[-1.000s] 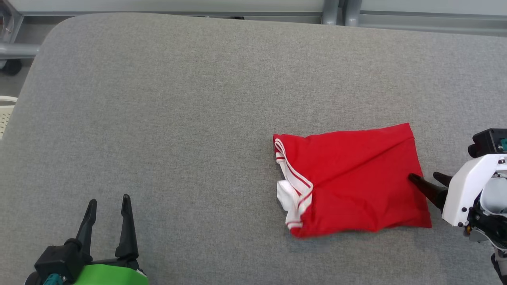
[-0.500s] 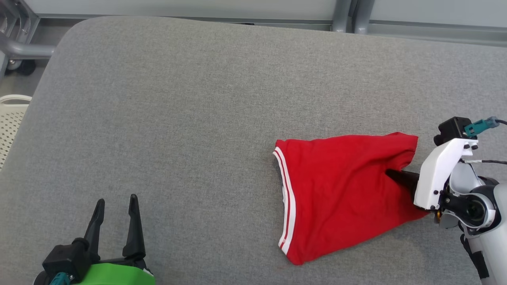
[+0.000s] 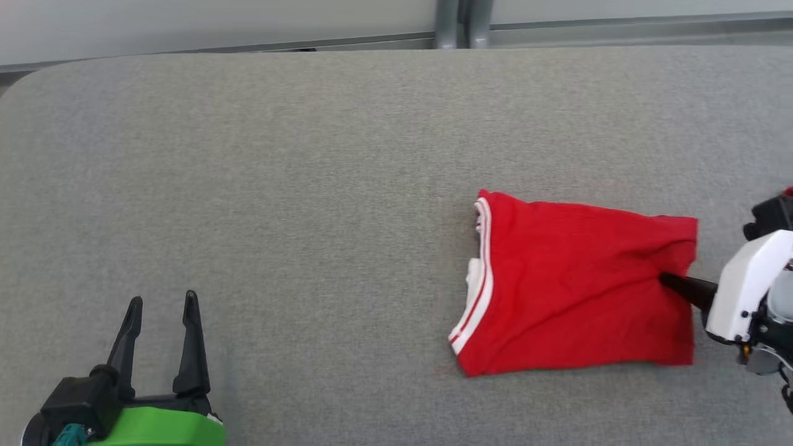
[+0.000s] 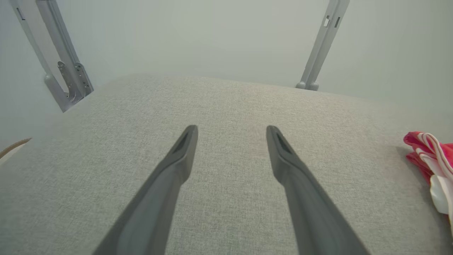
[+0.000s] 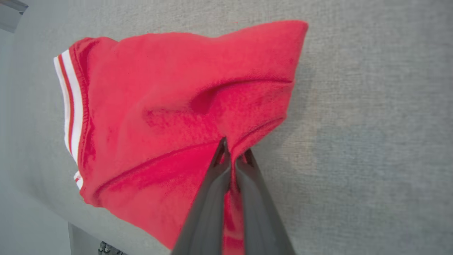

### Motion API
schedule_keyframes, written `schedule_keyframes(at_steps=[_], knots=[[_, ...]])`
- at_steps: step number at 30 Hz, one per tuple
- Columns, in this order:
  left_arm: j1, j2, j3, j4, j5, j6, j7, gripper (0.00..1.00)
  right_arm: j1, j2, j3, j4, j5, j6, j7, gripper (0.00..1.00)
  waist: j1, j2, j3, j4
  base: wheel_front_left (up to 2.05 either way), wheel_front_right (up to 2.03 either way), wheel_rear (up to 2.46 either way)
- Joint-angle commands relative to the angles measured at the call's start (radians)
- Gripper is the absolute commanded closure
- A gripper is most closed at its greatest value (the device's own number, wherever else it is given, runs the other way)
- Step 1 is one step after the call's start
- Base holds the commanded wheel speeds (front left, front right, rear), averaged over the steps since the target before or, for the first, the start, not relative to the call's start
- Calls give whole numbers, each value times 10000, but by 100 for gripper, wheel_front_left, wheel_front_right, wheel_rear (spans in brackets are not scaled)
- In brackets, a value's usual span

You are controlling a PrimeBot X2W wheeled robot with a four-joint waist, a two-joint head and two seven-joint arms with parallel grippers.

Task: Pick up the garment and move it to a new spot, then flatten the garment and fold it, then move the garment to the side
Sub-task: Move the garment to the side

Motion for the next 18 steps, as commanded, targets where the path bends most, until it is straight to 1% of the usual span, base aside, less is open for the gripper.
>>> schedule_keyframes(at_steps=[1, 6, 10, 12, 15, 16, 18], knots=[[-191, 104, 11, -99, 84, 8, 59, 0, 192, -155, -179, 35, -119, 5, -105, 100, 0, 120, 169, -1007, 0, 0, 0], [-440, 296, -214, -490, 257, -68, 377, 0, 535, -645, -1048, 377, -457, 5, -299, 100, 0, 120, 469, -1748, 0, 0, 0], [-597, 347, -410, -536, 300, -225, 505, 0, 413, -868, -1391, 585, -854, 5, -557, 100, 0, 120, 616, -2026, 0, 0, 0], [-670, 405, -480, -536, 346, -325, 511, 0, 148, -903, -1327, 544, -1055, 5, -665, 100, 0, 120, 702, -2096, 0, 0, 0], [-819, 466, -665, -595, 439, -535, 517, 0, -522, -1188, -859, 433, -1508, 5, -803, 100, 0, 120, 937, -2019, 0, 0, 0], [-819, 466, -665, -595, 439, -535, 517, 0, -522, -1188, -859, 433, -1508, 5, -803, 100, 0, 120, 937, -2019, 0, 0, 0], [-886, 458, -730, -577, 484, -596, 477, 0, -988, -1479, -564, 378, -1790, 5, -834, 100, 0, 120, 1048, -1912, 0, 0, 0]])
